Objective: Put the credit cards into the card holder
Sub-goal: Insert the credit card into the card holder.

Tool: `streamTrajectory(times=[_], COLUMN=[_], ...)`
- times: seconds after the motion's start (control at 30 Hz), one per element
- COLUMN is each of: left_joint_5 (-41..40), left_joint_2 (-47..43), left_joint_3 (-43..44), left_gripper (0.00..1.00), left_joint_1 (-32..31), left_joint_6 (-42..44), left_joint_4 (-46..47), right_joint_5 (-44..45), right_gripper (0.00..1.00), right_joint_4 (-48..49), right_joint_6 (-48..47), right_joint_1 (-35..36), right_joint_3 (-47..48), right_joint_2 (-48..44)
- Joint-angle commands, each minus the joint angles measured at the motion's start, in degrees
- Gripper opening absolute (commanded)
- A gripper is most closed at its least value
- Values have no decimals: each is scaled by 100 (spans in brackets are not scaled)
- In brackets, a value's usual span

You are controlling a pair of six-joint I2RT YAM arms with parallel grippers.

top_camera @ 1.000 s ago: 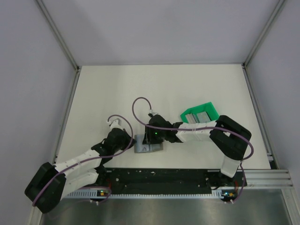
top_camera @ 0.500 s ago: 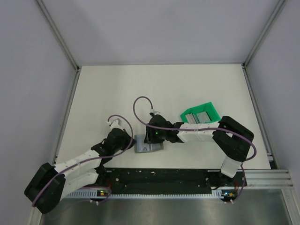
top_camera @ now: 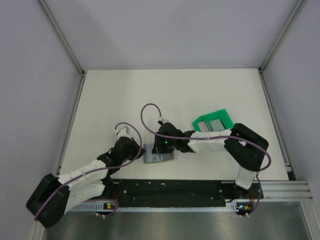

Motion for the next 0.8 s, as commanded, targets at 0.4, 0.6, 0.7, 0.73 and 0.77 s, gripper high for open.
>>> streamTrajectory(times=[0.4, 0.6, 0.7, 0.73, 0.77], left_joint_5=[-39, -30, -39, -39, -39], left_joint_2=[-56, -74, -65, -65, -65], left_joint_3=[-48, -39, -39, -39, -39], left_gripper=[0, 0, 0, 0, 0], left_joint_1=[0, 0, -9, -9, -9], left_joint_6=[39, 39, 47, 47, 47], left_joint_4=[-4, -12, -21, -30, -21], right_joint_5=[410, 251, 583, 664, 708], right_gripper=[34, 35, 36, 36, 36], right_joint_4=[-115, -123, -291, -326, -335], right_joint_6=[-26, 18, 27, 18, 18], right_joint_1=[54, 72, 63, 72, 63], right_joint_3=[-56, 14, -29, -38, -73], right_joint_2=[-174, -77, -182, -235, -270])
